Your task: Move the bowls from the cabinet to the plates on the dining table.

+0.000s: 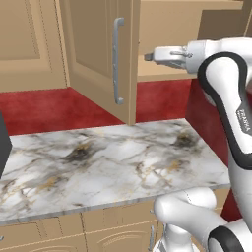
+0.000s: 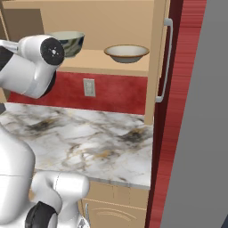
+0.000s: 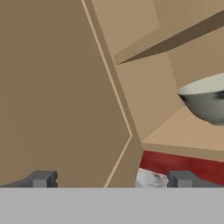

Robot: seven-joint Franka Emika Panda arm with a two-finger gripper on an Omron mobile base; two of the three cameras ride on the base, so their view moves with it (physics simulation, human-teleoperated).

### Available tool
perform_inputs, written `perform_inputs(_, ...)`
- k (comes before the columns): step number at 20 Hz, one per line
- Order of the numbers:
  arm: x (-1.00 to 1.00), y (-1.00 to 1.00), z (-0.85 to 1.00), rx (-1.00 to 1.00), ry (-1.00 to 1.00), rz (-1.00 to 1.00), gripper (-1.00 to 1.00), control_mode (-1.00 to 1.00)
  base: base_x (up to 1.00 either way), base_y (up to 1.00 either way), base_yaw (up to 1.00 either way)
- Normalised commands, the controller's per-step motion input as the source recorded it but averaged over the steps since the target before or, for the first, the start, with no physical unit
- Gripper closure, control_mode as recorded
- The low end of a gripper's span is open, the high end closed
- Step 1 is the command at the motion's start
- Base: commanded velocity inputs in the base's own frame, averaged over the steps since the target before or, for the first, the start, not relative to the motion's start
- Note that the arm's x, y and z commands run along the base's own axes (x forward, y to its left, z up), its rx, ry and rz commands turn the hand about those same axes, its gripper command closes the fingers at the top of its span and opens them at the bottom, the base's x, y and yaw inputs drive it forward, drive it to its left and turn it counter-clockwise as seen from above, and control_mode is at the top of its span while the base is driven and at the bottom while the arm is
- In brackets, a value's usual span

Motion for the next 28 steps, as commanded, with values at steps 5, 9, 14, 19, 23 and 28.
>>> perform_inputs(5,0.12,0.40,-0.06,-0.02,0.00,0.06,-1.00,-1.00,0.00,0.00,0.00)
perform_inputs(9,0.15,0.33,-0.10,-0.01,0.01,0.03,-1.00,-1.00,0.00,0.00,0.00)
perform_inputs(14,0.15,0.14,-0.06,0.06,0.14,0.07,-1.00,-1.00,0.00,0.00,0.00)
perform_inputs(19,-0.02,0.33,-0.05,0.06,0.11,0.09,-1.00,-1.00,0.00,0.00,0.00)
perform_inputs(23,-0.12,0.53,-0.17,0.00,0.03,0.06,-1.00,-1.00,0.00,0.00,0.00)
perform_inputs(28,-0.09,0.62,-0.24,-0.01,0.00,0.03,-1.00,-1.00,0.00,0.00,0.00)
